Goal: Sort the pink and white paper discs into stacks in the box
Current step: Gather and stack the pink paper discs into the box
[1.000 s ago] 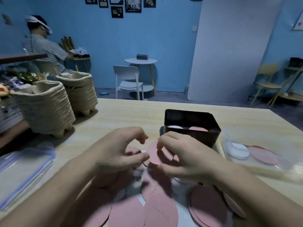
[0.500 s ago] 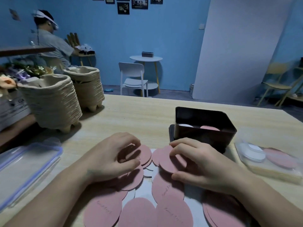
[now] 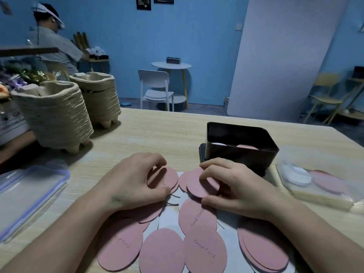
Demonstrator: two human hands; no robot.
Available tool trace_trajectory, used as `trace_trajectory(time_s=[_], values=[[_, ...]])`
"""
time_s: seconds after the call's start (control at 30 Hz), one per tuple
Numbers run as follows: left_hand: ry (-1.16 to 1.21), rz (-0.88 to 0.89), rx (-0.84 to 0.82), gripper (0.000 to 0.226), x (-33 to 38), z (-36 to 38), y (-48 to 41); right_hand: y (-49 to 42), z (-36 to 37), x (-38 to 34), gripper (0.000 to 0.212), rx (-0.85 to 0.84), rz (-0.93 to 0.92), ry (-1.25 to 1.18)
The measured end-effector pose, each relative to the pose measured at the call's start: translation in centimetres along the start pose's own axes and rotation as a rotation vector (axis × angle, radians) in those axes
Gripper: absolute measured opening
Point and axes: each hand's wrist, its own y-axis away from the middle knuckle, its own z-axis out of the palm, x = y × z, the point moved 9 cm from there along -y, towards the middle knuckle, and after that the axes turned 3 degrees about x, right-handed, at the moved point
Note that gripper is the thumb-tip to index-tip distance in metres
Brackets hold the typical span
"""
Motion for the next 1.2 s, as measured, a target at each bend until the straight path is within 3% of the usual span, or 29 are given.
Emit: trace_trajectory(time_s=[0.37,0.53,0.87,1.07,1.2], values=[[0.187,0.010,0.059,0.050,-0.3,-0.8,0.5,0.1,-0.5,0.0,0.041,0.026,0.000,-0.019],[0.215,0.117,0.107,0.036,1.3,-1.0,0.5,0.2,-0.5,-0.2,0.042,0.032,-0.007,-0.032],[0.125,0.342,0.183,0.031,5.1,-0.8,0.6,-0.3,-0.3,-0.9,0.049,0.113,-0.031,-0.112],[0.097,0.422,0.221,0.030,6.6,-0.4,0.6,-0.7,0.2,-1.4,0.030,0.108,-0.064,-0.139],[0.155,0.417,0.168,0.039,6.3,-0.4,0.7,-0.6,-0.1,-1.3,0.028,0.123,-0.038,-0.160]])
